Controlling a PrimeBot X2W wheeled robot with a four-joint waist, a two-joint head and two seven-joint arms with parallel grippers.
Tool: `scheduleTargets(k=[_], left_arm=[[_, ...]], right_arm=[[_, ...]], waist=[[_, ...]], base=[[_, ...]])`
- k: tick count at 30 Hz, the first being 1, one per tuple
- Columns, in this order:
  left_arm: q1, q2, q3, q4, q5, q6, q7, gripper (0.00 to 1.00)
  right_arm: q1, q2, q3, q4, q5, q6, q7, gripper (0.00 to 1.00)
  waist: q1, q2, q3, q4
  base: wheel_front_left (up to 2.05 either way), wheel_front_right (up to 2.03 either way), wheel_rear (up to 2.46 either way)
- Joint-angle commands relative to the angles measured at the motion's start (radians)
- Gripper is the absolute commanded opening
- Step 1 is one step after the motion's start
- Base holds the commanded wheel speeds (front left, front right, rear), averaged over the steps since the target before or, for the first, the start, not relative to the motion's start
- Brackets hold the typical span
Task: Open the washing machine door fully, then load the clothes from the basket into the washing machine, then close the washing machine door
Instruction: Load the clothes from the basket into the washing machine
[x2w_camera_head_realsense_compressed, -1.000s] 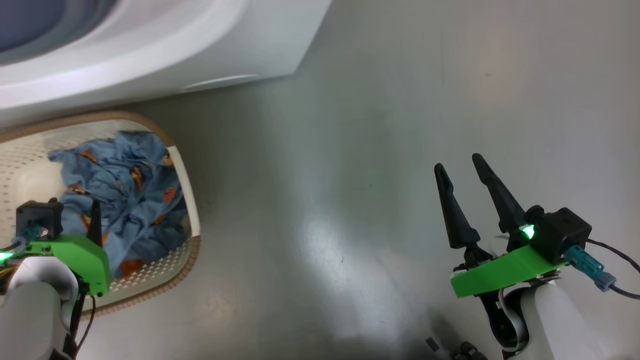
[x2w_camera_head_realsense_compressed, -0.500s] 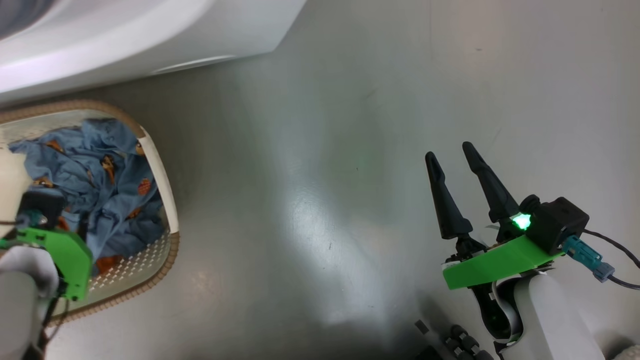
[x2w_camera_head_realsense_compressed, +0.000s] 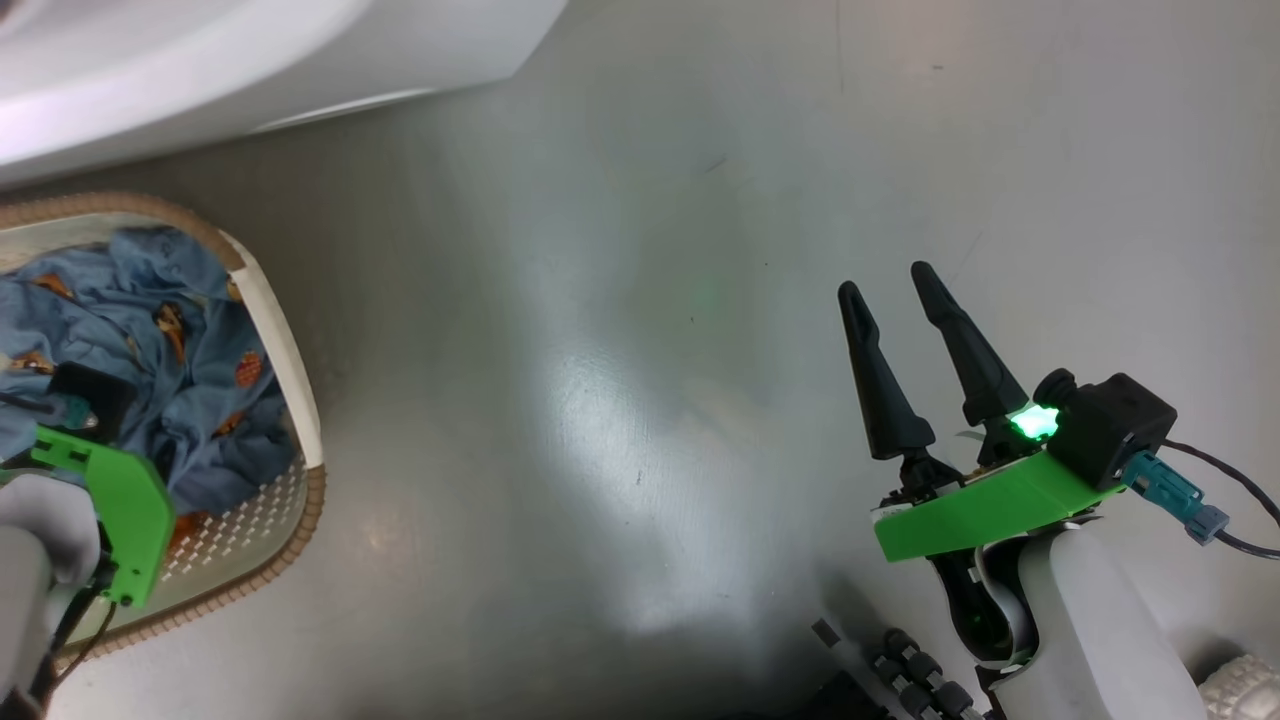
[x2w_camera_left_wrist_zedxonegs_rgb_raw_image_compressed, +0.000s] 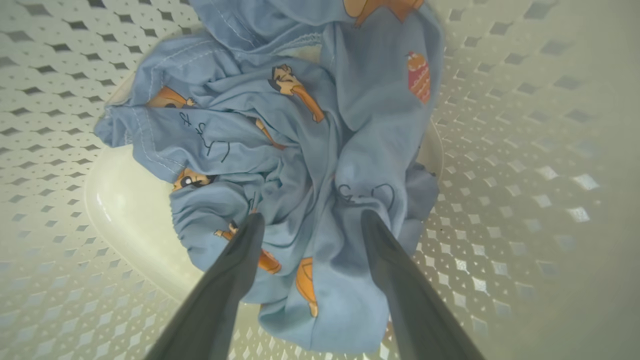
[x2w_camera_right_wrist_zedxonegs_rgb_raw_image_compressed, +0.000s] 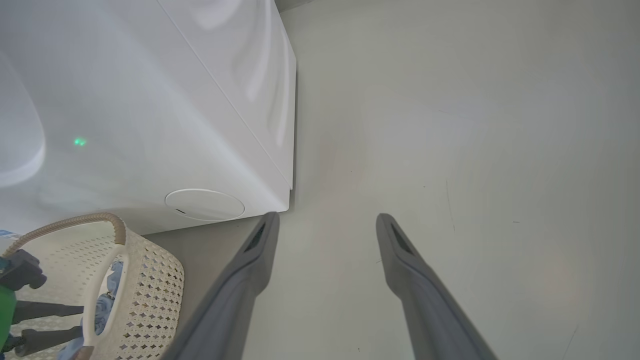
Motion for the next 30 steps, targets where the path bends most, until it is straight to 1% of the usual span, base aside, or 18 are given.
scheduleTargets(k=[1,4,8,15,18,19,20,21,26,30], left_arm=[[0.027,0.069,-0.001,-0.031,-0.037,-0.001,0.024,1.0],[0.023,0.106,-0.034,-0.07,-0.076,-0.001,0.05,1.0],[0.013,0.131,-0.058,-0.096,-0.117,-0.001,0.093,1.0],[-0.02,0.144,-0.078,-0.105,-0.15,-0.001,0.127,1.0],[-0.041,0.136,-0.075,-0.09,-0.16,0.003,0.133,1.0],[-0.046,0.131,-0.073,-0.083,-0.164,0.003,0.135,0.61],[-0.05,0.128,-0.074,-0.078,-0.164,0.004,0.133,0.4],[-0.054,0.126,-0.077,-0.073,-0.162,0.005,0.129,0.0],[-0.059,0.095,-0.07,-0.041,-0.177,0.018,0.09,0.0],[-0.048,0.072,-0.062,-0.021,-0.181,0.038,0.009,0.0]], right_arm=[[0.019,0.005,0.023,-0.017,0.006,0.01,-0.012,1.0],[0.011,0.005,0.026,-0.022,0.011,0.01,-0.012,1.0],[0.0,0.005,0.032,-0.025,0.016,0.01,-0.012,1.0],[-0.004,0.005,0.039,-0.023,0.019,0.01,-0.012,1.0],[-0.004,0.005,0.039,-0.021,0.018,0.01,-0.012,1.0],[-0.005,0.005,0.039,-0.02,0.017,0.01,-0.012,1.0],[-0.006,0.005,0.038,-0.02,0.017,0.01,-0.012,1.0],[-0.006,0.005,0.037,-0.02,0.016,0.01,-0.012,1.0],[-0.001,0.005,0.024,-0.018,0.004,0.01,-0.012,1.0],[0.003,0.005,0.012,-0.019,-0.009,0.01,-0.012,1.0]], waist=[[0.0,-0.0001,0.008,-0.003],[0.0,-0.0001,0.025,-0.004],[0.0,-0.0001,0.045,-0.008],[0.0,-0.0001,0.065,-0.015],[0.0,-0.0001,0.066,-0.017],[0.0,-0.0001,0.066,-0.018],[0.0,-0.0001,0.065,-0.019],[0.0,-0.0001,0.063,-0.019],[0.0,-0.0001,0.04,-0.007],[0.0,-0.0001,0.007,0.006]], base=[[0.0,0.0,0.0],[0.0,0.0,0.0],[0.0,0.0,0.0],[0.0,0.0,0.0],[0.0,0.0,0.0],[0.0,0.0,0.0],[0.0,0.0,0.0],[0.0,0.0,0.0],[0.0,0.0,0.0],[0.0,0.0,0.0]])
